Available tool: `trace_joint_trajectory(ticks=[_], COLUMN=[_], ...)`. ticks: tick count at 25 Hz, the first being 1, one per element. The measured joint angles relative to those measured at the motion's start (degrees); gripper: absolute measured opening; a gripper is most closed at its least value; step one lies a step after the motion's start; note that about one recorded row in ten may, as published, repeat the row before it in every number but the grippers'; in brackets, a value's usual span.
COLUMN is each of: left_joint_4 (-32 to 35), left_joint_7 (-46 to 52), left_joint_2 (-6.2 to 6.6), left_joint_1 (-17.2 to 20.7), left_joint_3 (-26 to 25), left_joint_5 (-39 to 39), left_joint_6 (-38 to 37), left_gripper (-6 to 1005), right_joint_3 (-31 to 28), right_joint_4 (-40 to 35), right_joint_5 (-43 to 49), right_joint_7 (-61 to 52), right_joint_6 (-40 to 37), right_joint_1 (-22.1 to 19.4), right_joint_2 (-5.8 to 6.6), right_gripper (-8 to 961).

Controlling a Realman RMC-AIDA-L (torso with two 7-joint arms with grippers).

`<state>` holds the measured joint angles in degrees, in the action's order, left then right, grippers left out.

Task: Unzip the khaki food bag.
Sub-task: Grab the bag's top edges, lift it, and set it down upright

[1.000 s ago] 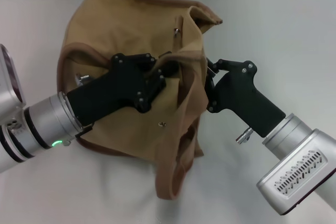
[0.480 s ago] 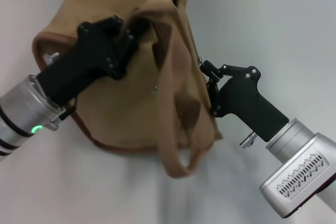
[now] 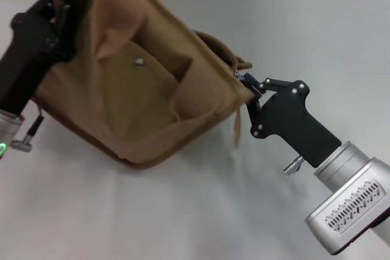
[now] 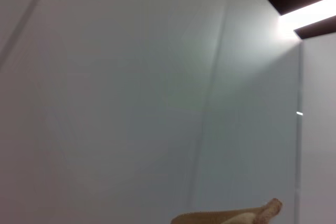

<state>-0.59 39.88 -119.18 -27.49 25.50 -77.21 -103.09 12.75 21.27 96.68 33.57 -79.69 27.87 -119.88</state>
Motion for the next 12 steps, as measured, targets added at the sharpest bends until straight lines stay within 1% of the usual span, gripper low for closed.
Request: trace_joint_trajectory(ticks=[4,9,12], left_joint_4=[0.0,0.1,0.2], left_joint_7=[0.8,1.6,1.6], left_joint_2=[0.07,0.26,0.25], left_joint_1=[1.9,2.7,3.1], left_joint_3=[-3.5,-4.0,-4.0], left_joint_5=[0.0,0.1,0.1], left_joint_6=[0.1,0.3,0.7], left_gripper=[84,83,83], right_joint_3=[0.0,-0.5,-3.0], right_joint_4=[-0.1,-0.1,-0.2], right_joint_5=[0.0,0.0,0.0], right_joint_7=[0.0,-0.7,-4.1], right_joint_6=[0.0,-1.1,-2.7], right_joint_1=[0.0,-0.3,-1.0], right_joint_2=[0.0,0.0,0.0], right_gripper=[68,81,88])
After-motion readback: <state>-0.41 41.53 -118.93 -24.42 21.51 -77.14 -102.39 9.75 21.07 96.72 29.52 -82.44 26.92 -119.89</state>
